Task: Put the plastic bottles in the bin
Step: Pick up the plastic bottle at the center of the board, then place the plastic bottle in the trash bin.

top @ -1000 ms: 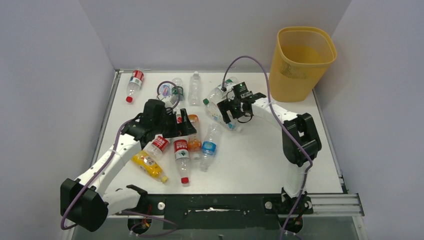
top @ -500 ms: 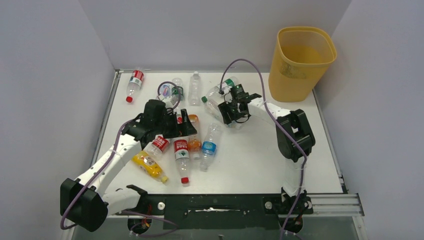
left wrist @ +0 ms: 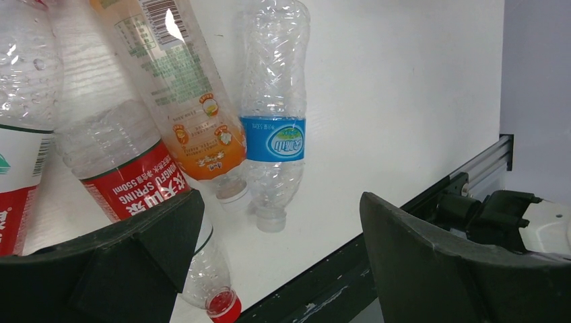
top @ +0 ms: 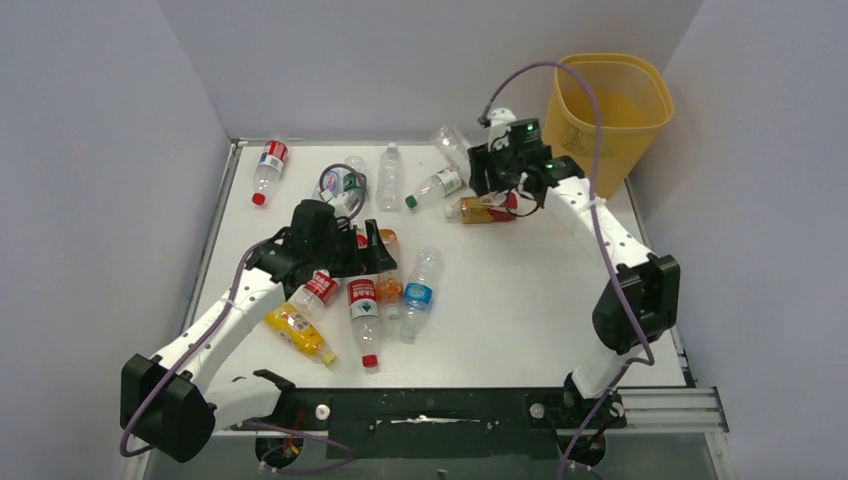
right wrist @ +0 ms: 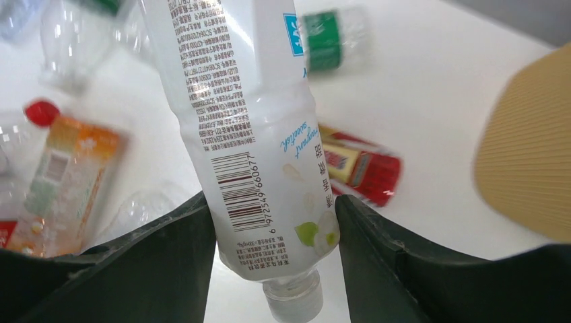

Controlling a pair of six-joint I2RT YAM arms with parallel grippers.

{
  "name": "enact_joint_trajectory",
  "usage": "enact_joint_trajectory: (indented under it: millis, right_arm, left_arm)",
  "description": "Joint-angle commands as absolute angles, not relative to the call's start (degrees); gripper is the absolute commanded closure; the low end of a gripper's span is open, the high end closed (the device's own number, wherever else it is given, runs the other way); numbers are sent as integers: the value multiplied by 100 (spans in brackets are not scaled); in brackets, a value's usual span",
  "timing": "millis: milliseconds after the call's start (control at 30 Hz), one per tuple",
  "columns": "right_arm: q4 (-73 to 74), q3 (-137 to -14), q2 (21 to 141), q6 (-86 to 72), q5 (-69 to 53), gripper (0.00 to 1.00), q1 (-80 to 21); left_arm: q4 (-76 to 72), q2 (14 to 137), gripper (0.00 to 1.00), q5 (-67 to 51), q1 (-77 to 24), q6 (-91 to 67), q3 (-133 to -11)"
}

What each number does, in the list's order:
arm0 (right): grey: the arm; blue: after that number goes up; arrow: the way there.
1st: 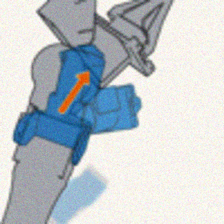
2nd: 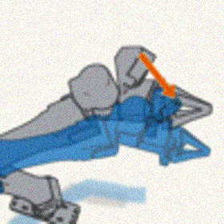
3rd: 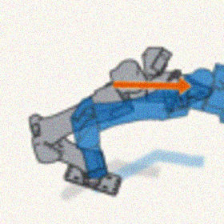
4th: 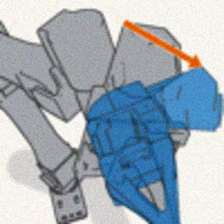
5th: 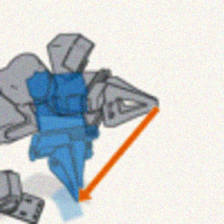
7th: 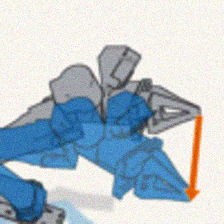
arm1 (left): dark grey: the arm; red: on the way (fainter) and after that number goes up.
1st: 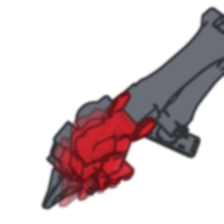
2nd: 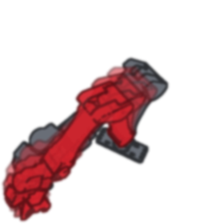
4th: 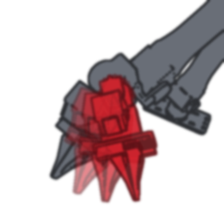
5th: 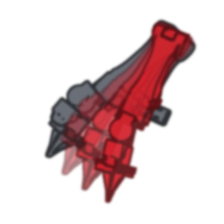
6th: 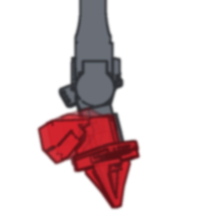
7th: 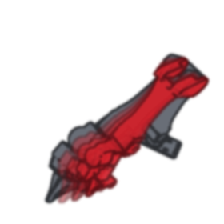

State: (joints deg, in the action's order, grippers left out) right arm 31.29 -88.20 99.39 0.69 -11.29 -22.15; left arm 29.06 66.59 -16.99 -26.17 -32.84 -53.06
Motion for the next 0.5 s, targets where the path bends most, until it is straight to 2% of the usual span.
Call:
enact_joint_trajectory:
  millis: [0,300,467]
  right_arm:
    - [2999,-9627,9267,-289,-999,62,-1592]
    - [2525,-10715,9064,-858,-262,62,-609]
    - [2114,-10880,9121,-1438,-661,63,188]
  left_arm:
    - [2490,6709,12,-1783,-2735,-3339,-5324]
    - [2409,6833,12,-1756,-2919,-3381,-5327]
    - [2395,6851,12,-1734,-3024,-3423,-5292]
